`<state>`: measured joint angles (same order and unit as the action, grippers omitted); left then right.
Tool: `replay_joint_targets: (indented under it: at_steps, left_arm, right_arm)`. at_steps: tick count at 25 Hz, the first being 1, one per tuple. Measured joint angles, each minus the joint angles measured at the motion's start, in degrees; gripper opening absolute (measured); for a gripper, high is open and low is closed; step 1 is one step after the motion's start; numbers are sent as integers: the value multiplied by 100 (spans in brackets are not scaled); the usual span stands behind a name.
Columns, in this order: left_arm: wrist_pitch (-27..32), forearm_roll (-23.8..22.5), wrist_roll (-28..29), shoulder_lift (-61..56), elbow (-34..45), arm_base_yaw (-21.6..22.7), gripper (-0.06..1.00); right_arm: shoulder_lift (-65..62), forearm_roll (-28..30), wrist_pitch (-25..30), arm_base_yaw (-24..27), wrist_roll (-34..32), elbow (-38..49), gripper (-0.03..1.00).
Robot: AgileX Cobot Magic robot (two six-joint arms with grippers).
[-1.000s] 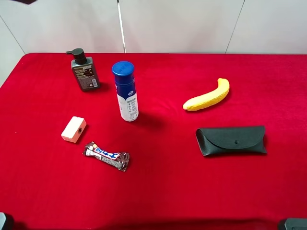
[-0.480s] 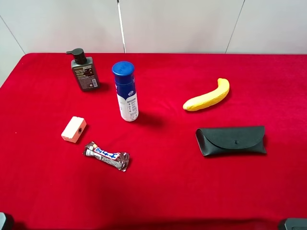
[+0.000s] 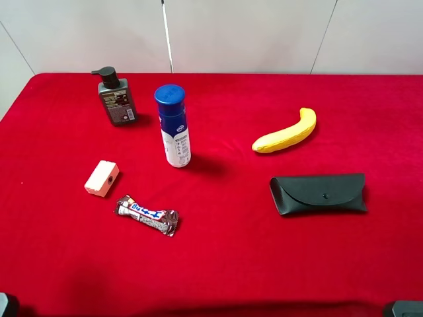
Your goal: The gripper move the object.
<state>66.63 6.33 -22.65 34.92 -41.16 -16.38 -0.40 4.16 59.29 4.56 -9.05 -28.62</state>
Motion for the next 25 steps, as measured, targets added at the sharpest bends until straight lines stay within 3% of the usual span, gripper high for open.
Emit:
replay_joint_targets:
  at_steps: [8, 18, 25]
  left_arm:
    - [0, 91, 1163, -520, 768, 0, 91]
    - [-549, 57, 1441, -1135, 1306, 0, 91]
    - [-556, -384, 1934, -2307, 1345, 0, 91]
  right_arm:
    - [0, 0, 0, 0, 0, 0, 69]
    - [0, 0, 0, 0, 0, 0, 69]
    - [0, 0, 0, 0, 0, 0, 69]
